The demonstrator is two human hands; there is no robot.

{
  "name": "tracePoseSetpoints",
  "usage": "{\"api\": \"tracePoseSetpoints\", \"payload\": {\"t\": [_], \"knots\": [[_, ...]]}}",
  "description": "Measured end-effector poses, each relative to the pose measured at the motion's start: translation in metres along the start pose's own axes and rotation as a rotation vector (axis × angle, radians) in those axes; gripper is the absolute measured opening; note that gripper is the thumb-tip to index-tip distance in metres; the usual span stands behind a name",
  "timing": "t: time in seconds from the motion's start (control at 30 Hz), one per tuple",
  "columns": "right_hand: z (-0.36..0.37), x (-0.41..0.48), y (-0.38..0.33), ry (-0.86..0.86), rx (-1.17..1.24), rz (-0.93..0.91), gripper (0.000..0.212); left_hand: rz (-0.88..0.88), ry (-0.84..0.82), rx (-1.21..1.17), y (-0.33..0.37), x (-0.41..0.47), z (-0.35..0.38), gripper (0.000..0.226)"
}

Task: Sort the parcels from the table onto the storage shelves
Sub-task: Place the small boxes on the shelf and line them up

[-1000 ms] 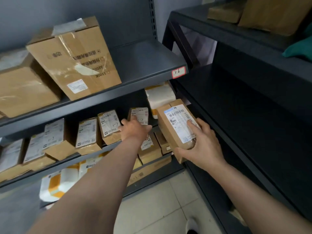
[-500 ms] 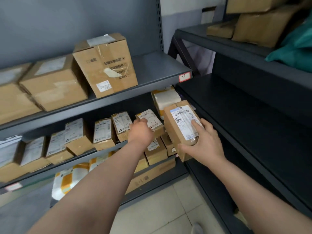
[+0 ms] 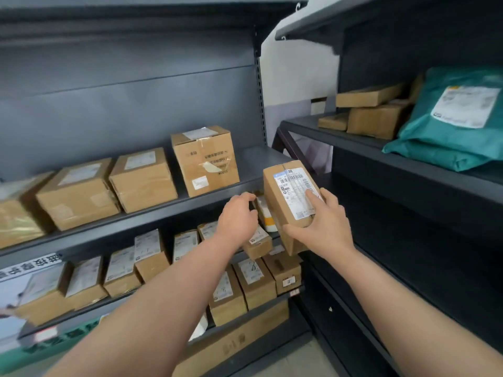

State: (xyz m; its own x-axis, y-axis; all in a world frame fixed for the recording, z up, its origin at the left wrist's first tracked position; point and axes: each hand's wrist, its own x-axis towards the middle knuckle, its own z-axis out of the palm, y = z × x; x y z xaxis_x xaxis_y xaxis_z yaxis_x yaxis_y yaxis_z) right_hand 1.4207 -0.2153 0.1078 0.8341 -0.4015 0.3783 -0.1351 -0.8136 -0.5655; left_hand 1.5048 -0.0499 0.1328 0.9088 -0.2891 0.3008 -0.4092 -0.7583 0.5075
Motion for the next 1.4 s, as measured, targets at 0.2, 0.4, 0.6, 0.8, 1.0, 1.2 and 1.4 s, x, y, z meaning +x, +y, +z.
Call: {"api": "tracePoseSetpoints", "payload": {"t": [0.2,0.4,0.6,0.8,1.0,1.2,1.4], "knots": [[-0.005,0.056,-0.017,0.049,-0.007,-0.054,0.101,0.061,0.07,0.009,0.021,0.029,-0.021,0.042],[0.008,0.131,-0.022,0.015,-0.01,-0.064,0.102,0.077,0.139,0.029,0.033,0.068,-0.019,0.043],[0.019,0.201,-0.034,-0.064,0.141,-0.11,0.101,0.056,0.208,0.089,0.033,0.108,-0.019,0.045],[0.022,0.237,-0.027,-0.1,0.365,-0.231,0.088,0.028,0.327,0.089,0.03,0.132,-0.022,0.048],[0.025,0.242,-0.006,-0.061,0.35,-0.259,0.086,0.015,0.417,0.151,0.024,0.138,-0.021,0.063],[0.028,0.231,-0.012,-0.052,-0.003,-0.583,0.074,0.212,0.396,0.615,0.016,0.139,-0.033,0.07],[0.04,0.232,-0.032,-0.094,-0.02,-0.668,0.06,-0.223,0.226,0.707,-0.01,0.151,-0.059,0.088]]}}
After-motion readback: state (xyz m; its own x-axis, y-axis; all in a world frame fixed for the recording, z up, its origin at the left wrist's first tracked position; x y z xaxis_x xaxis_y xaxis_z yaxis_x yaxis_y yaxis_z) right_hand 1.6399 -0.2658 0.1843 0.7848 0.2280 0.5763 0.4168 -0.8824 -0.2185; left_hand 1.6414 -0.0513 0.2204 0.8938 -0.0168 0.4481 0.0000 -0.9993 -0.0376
